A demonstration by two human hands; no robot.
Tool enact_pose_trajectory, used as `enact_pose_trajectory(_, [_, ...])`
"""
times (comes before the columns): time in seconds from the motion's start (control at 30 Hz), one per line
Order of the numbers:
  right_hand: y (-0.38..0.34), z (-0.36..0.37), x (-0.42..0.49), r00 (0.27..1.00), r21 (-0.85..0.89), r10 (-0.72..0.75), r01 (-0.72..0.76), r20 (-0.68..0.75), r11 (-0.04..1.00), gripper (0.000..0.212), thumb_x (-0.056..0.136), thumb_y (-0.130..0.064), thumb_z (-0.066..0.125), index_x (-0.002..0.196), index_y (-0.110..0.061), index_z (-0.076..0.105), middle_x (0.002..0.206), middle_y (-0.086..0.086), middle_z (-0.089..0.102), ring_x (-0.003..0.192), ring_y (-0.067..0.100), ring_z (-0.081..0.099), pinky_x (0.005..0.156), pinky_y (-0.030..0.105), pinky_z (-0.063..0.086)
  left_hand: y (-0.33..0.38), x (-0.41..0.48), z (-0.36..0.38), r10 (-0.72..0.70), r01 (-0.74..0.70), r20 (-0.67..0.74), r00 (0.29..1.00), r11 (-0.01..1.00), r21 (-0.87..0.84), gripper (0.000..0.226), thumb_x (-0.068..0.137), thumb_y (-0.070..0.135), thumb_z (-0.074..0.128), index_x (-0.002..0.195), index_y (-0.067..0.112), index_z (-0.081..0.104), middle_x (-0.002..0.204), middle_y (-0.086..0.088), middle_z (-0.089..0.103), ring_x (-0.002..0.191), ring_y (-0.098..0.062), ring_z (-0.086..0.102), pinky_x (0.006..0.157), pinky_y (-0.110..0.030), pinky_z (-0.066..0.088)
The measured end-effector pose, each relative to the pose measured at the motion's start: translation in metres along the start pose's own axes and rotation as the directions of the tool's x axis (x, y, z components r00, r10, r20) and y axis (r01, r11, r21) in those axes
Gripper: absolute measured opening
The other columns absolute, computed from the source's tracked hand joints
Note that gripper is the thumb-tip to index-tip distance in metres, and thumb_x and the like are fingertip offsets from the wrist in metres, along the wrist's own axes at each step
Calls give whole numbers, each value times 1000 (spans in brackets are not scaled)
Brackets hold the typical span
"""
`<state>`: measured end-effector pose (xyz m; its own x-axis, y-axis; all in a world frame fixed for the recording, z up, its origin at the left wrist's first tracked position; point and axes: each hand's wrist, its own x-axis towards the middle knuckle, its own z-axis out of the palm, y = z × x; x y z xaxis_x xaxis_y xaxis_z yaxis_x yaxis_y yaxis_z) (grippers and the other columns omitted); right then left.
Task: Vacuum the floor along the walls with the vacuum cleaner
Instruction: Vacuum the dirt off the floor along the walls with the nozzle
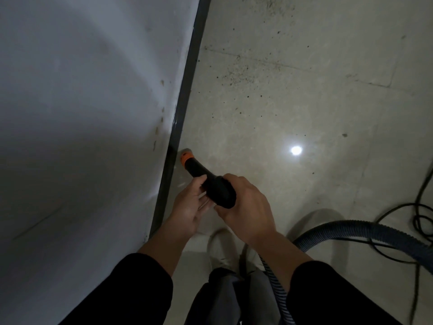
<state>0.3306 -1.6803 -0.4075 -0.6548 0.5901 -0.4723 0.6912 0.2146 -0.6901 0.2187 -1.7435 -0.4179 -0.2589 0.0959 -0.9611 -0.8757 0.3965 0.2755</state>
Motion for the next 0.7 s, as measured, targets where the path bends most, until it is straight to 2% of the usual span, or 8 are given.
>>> enact_pose_trajectory(0.23, [3, -3, 23, 999, 16, -28, 29, -47, 999, 50, 77, -23, 76, 123, -20, 56, 107, 2, 61, 90, 23, 59, 75, 41, 53, 16, 14, 10, 59, -58, 29, 998, 998, -2, 20, 97, 29, 58, 111, 15, 60, 96, 0, 69, 88, -11, 66, 56, -18, 54])
enact_pose_trajectory(0.4, [4, -4, 33, 997, 23, -35, 37, -67, 999, 50, 79, -25, 76, 124, -20, 55, 108, 1, 61, 91, 21, 59, 76, 39, 53, 20, 25, 13, 92, -90, 46, 995, 995, -40, 18, 95, 29, 61, 108, 17, 63, 96, 0, 72, 92, -13, 68, 64, -22, 56])
enact_pose_trajectory(0.5, [7, -4, 33, 997, 11, -40, 41, -68, 999, 49, 79, -25, 76, 123, -21, 55, 108, -1, 61, 90, 20, 59, 75, 38, 53, 18, 27, 14, 100, -97, 52, 994, 994, -51, 15, 95, 28, 61, 106, 17, 63, 91, 0, 73, 88, -12, 70, 62, -22, 56])
enact_pose_trajectory(0.7, [6, -7, 38, 993, 15, -32, 34, -110, 999, 50, 79, -23, 75, 124, -21, 54, 110, -1, 61, 91, 20, 59, 75, 39, 53, 24, 32, 22, 124, -122, 81, 989, 992, -33, 24, 95, 29, 60, 115, 15, 61, 98, 0, 72, 90, -11, 69, 61, -20, 56])
